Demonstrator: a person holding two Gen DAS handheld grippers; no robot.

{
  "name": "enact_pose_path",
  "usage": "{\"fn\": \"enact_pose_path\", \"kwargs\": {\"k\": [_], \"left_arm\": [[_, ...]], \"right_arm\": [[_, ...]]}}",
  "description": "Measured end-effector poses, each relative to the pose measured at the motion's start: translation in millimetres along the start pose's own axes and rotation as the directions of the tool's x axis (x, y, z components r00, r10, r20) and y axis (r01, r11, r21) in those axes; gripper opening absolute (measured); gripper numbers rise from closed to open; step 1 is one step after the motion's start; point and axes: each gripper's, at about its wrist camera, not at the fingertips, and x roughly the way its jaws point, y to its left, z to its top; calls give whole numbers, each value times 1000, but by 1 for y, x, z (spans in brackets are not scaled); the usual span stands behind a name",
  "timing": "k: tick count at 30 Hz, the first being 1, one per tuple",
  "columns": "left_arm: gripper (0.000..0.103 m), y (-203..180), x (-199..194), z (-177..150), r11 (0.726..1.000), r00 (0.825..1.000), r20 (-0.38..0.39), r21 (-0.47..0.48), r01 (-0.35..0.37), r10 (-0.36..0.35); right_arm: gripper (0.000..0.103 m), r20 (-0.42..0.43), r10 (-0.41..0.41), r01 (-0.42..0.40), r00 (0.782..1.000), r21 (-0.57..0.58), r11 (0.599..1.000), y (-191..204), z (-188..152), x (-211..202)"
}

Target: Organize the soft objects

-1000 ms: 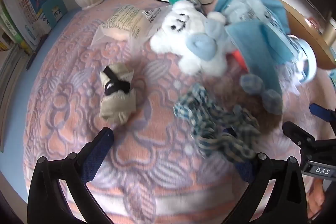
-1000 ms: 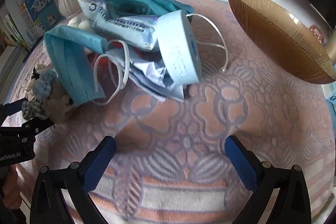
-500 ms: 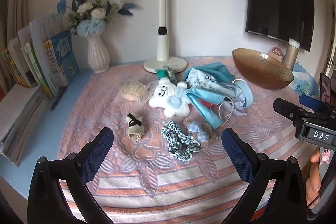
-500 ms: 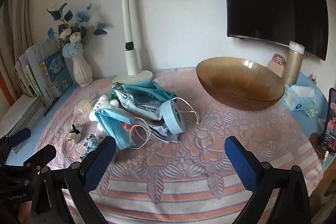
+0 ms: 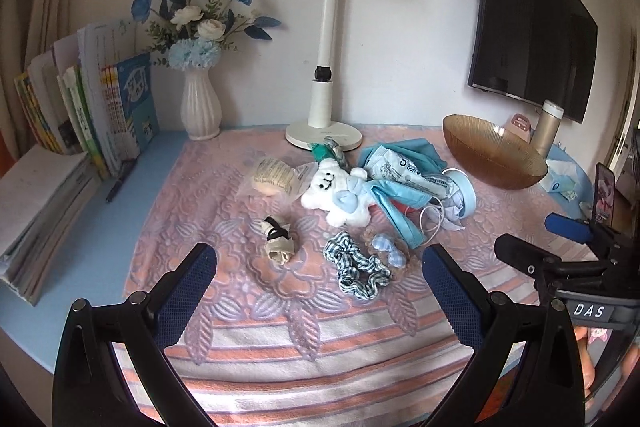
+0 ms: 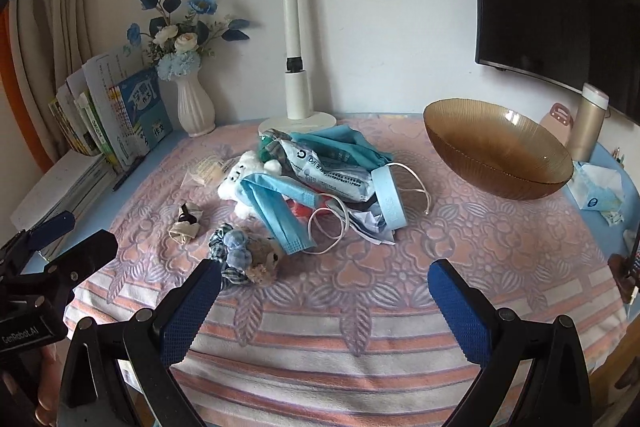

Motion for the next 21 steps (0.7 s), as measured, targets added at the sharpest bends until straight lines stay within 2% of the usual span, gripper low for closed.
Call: {"fn": "enact_pose_path", "kwargs": {"k": [5, 9, 12, 18, 21], "left_arm": [[102, -7, 6, -4, 1000, 1000, -20, -1, 3, -3], [102, -12, 15, -1, 1000, 1000, -7, 9, -10, 10], [102, -15, 23, 6, 999, 999, -6, 16, -36, 36], [102, -17, 37, 7, 1000, 1000, 3, -8, -17, 17], [102, -19, 56, 5, 994, 993, 32, 10, -113, 113]], "right_arm": [[103, -7, -44, 44, 999, -20, 999, 5, -4, 9], [103, -9, -62, 62, 998, -16, 998, 1, -4, 19], [103, -15, -58, 58, 998, -6, 998, -7, -3, 24], [103, -42, -67, 67, 997, -7, 998, -12, -5, 42], [103, -37, -74, 73, 997, -22, 997, -14, -1, 56]]}}
